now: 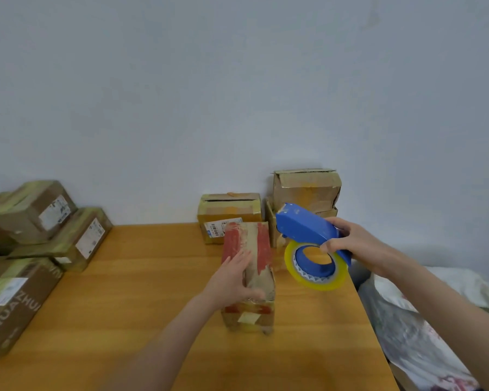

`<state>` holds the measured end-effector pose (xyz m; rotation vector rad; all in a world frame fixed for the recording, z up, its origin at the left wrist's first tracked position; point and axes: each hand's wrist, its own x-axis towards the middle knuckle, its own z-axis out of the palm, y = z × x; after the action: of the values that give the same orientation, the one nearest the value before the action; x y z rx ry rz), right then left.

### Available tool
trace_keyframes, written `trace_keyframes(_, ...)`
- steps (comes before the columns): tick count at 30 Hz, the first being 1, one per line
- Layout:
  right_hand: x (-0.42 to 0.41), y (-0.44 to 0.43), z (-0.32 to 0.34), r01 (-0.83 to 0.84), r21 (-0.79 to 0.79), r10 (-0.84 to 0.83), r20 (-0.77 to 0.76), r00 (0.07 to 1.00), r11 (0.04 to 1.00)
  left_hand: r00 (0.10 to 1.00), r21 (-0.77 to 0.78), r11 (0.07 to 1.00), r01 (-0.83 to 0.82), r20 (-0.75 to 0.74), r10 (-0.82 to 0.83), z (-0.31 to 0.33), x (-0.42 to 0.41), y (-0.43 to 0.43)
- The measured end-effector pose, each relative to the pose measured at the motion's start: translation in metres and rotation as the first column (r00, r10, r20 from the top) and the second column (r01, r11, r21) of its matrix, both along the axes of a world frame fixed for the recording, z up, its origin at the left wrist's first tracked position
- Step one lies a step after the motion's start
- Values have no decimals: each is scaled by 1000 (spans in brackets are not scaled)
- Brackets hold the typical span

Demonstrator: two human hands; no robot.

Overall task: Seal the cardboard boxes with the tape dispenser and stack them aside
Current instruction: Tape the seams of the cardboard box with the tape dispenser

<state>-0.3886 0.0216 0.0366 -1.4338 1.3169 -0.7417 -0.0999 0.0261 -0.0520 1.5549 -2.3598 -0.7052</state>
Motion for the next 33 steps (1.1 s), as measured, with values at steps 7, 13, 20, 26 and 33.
trace_keyframes(7, 16, 5, 25, -151, -52, 148, -58, 987, 987, 360, 823, 567, -19, -524, 772, 42, -28, 5)
trace_keyframes(13, 24, 13, 25, -262, -65, 251, -134, 959, 963, 266, 813, 580, 47, -570, 777, 39, -13, 11)
trace_keyframes(20, 35, 20, 15, -397, -96, 351, -309, 884, 913, 476, 597, 738, -314, -573, 667, 36, -6, 17)
trace_keyframes(26, 42, 24, 5, -434, -151, 283, -566, 774, 888, 571, 496, 778, -385, -535, 623, 34, -8, 24)
trace_keyframes(33, 49, 33, -1, -460, -192, 229, -666, 710, 867, 565, 507, 769, -389, -528, 634, 32, 2, 31)
